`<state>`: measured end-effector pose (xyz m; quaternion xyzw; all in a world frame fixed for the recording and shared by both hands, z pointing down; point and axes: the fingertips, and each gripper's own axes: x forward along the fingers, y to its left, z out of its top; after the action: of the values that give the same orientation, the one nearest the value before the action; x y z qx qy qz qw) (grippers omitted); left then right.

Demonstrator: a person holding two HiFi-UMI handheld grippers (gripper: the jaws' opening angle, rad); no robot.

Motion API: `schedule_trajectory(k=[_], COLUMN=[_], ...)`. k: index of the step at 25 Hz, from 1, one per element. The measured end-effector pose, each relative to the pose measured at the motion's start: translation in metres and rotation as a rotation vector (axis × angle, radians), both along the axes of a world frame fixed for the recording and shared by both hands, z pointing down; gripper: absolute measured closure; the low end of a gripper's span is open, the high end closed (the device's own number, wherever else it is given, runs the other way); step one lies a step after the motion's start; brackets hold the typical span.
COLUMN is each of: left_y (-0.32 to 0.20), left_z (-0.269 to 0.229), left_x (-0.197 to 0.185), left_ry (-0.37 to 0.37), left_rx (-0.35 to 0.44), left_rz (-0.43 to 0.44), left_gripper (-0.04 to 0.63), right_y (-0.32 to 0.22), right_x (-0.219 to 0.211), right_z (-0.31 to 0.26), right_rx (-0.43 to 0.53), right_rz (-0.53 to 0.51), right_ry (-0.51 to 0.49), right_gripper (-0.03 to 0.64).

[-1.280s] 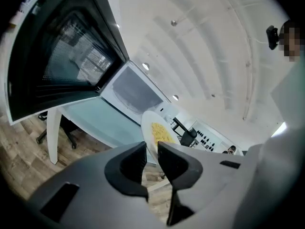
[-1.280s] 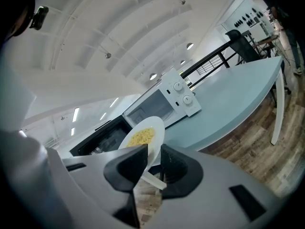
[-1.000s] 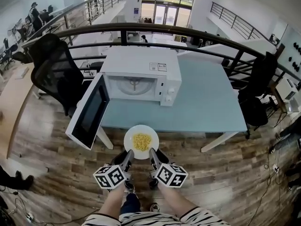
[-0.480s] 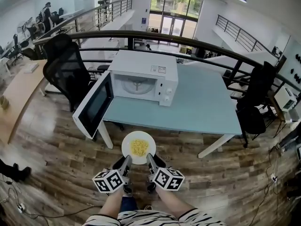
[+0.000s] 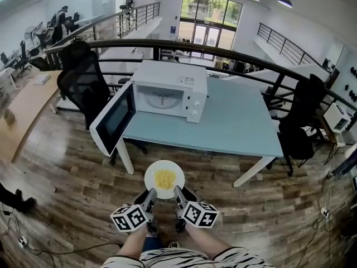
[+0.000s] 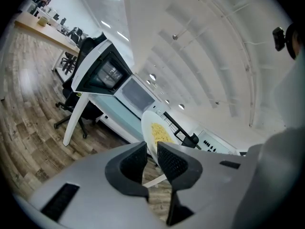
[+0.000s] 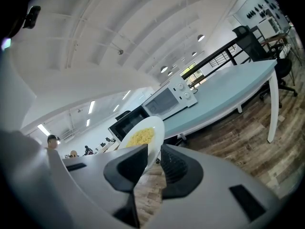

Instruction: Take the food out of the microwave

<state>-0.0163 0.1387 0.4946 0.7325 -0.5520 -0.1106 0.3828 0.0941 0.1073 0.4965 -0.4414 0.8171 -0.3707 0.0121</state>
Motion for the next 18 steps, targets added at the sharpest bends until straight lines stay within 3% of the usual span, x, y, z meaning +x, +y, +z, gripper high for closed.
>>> schedule_trajectory(k=[18], left_y=[0.059], left_z=[0.021], left_x=[0.041], left_ry=[0.015], left_rx=[-0.059], left_rz=[0.006], left_gripper=[0.518], right_y=[0.06], right_x=[0.042], right_z=[0.025], right_rx=[-0.088], right_rz=[0.009], right_ry=[-0.042], right_gripper=[0.528])
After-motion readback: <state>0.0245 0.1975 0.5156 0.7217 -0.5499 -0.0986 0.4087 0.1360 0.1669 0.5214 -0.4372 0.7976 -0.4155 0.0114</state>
